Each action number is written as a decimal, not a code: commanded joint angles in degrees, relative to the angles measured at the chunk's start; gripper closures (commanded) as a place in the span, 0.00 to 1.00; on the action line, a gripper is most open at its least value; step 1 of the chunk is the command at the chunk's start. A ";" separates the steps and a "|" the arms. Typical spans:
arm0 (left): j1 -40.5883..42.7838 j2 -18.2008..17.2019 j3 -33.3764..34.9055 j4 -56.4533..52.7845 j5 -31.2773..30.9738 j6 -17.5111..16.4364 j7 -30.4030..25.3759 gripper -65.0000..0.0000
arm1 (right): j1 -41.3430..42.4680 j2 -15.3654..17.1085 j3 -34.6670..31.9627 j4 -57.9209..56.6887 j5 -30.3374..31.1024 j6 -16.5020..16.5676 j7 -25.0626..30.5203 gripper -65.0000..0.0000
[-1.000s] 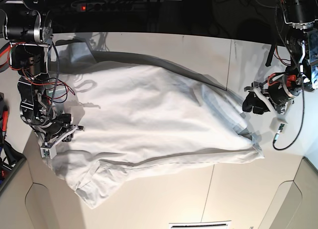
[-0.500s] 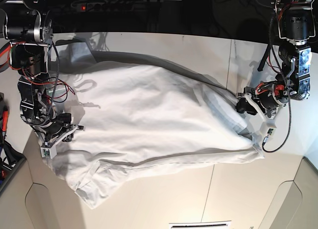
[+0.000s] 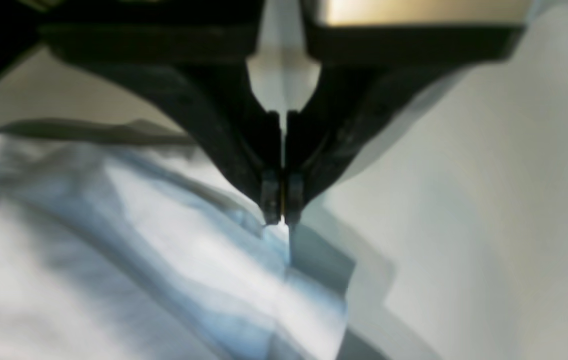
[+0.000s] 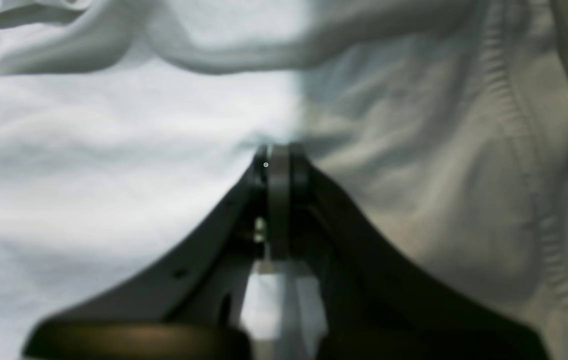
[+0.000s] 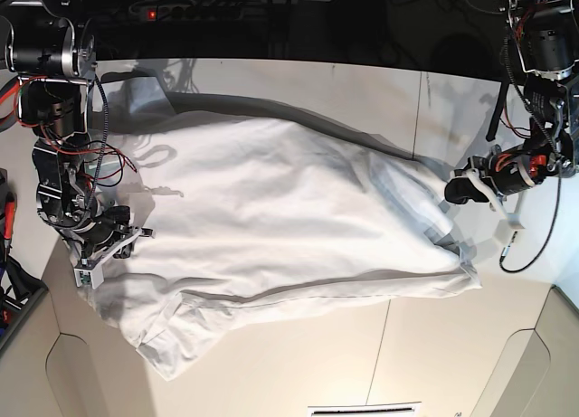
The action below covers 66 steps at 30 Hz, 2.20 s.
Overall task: Layout the t-shirt on the table in an organized manner, then fold the t-shirt properly
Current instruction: 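Release the shirt with the left gripper and lift it away, then pinch the shirt with both grippers and stretch it apart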
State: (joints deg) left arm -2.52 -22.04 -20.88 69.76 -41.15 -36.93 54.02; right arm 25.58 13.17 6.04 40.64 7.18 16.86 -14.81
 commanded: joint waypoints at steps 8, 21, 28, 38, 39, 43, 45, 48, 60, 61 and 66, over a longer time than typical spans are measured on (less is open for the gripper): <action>5.81 -1.01 -11.72 0.90 -12.44 -3.07 7.85 1.00 | 0.39 0.15 0.00 0.07 -2.32 -1.22 -2.60 1.00; 17.73 -0.98 -26.25 9.29 -42.36 -3.07 25.40 1.00 | 0.39 0.17 0.00 0.07 -2.29 -2.78 -2.78 1.00; 23.21 -0.83 -28.37 13.29 -43.43 -3.07 25.98 1.00 | 0.39 0.15 0.00 0.07 -2.27 -2.78 -2.75 1.00; 24.46 -0.83 -28.37 13.29 -40.35 -3.07 25.98 1.00 | 0.39 0.15 0.00 0.07 -2.27 -2.78 -2.78 1.00; 24.46 -0.85 -28.37 13.29 -38.91 -3.07 25.62 1.00 | 0.39 0.15 0.00 0.07 -2.27 -2.75 -2.78 1.00; 24.46 -0.83 -28.37 13.29 -32.28 -3.07 19.02 0.61 | 0.42 0.15 0.00 0.13 -2.25 -2.71 -2.75 1.00; 24.44 -0.81 -28.37 13.29 -27.96 -3.07 12.74 0.55 | 0.42 0.15 0.00 0.13 -2.25 -2.71 -2.75 1.00; 23.52 -0.81 -28.02 13.29 -22.64 -3.07 3.37 0.55 | 0.42 0.15 0.00 0.15 -2.25 -2.58 -2.75 1.00; 9.88 -0.68 -11.80 12.31 -2.97 -1.25 -7.67 0.55 | 0.39 -0.22 -0.07 21.00 -1.97 -2.56 -10.08 0.75; 8.61 -0.66 -9.46 11.76 0.50 0.85 -10.32 0.55 | 0.42 -0.57 -0.07 23.34 -1.57 -2.54 -10.99 0.75; -0.96 -0.68 -1.29 4.20 9.75 7.76 -13.60 0.55 | 0.39 -4.59 -0.09 31.10 2.19 0.11 -15.50 0.75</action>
State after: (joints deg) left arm -2.79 -21.61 -21.78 73.12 -30.50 -29.02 41.56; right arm 24.60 8.47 5.93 70.67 8.62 16.80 -31.42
